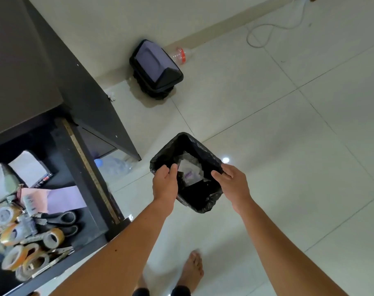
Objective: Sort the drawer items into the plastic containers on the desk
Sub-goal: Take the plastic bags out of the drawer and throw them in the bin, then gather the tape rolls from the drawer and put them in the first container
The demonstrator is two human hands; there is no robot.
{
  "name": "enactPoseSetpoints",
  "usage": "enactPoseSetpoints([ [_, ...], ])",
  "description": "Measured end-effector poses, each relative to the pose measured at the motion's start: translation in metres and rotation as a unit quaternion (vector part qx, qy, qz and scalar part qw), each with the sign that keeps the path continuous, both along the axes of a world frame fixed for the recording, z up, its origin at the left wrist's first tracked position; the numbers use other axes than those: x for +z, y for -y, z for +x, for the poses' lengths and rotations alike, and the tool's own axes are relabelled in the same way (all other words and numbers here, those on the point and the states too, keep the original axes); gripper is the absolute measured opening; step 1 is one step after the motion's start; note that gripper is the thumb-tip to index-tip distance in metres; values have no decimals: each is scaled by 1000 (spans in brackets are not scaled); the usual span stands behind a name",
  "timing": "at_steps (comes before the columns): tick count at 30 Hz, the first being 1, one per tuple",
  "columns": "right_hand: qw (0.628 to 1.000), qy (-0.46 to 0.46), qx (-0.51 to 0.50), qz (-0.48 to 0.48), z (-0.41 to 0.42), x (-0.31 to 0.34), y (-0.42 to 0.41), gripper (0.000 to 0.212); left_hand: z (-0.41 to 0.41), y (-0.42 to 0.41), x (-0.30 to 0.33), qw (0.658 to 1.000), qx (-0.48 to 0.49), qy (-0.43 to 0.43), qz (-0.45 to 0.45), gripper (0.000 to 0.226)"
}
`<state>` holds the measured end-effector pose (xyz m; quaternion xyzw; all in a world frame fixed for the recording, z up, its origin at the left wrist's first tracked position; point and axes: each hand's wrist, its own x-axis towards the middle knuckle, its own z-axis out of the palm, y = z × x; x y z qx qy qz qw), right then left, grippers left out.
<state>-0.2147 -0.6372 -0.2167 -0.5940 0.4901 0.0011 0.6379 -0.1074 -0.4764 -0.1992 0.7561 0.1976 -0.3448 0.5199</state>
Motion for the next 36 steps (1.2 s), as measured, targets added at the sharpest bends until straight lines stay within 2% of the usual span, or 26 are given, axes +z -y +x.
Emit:
enactPoseSetpoints([
  [2,1000,-7,0,11,-3,-1,-2,52,-3,-1,4,1000,-6,4,8,26],
  [4,1000,-12,6,14,-3,3,-3,19,-6,1,12,1000,3,5,-10,30],
  [6,1000,-13,20,3,-3,6,-5,20,-8,2,19,999,9,-1,-43,55],
  [7,1000,-15,17,6,-4,10,-7,15,-8,3,22,999,10,-1,-50,56],
  [9,1000,-6,8,17,-3,23,-11,31,-8,2,29,998,17,-6,-61,42],
  [11,1000,2,4,14,-2,34,-14,33,-7,1,36,997,14,-1,-81,35],
  [15,1000,17,6,10,2,62,-26,28,-6,-4,58,993,5,-2,-122,41],
  [19,998,49,26,6,19,111,-46,28,8,-24,110,984,1,8,-175,44],
  [22,996,85,19,14,27,144,-55,26,13,-41,144,976,-44,9,-212,45],
  [27,991,130,33,25,59,205,-106,25,38,-119,196,964,-38,43,-261,41],
  [36,982,143,123,17,109,246,-216,28,71,-287,208,972,48,74,-216,35],
])
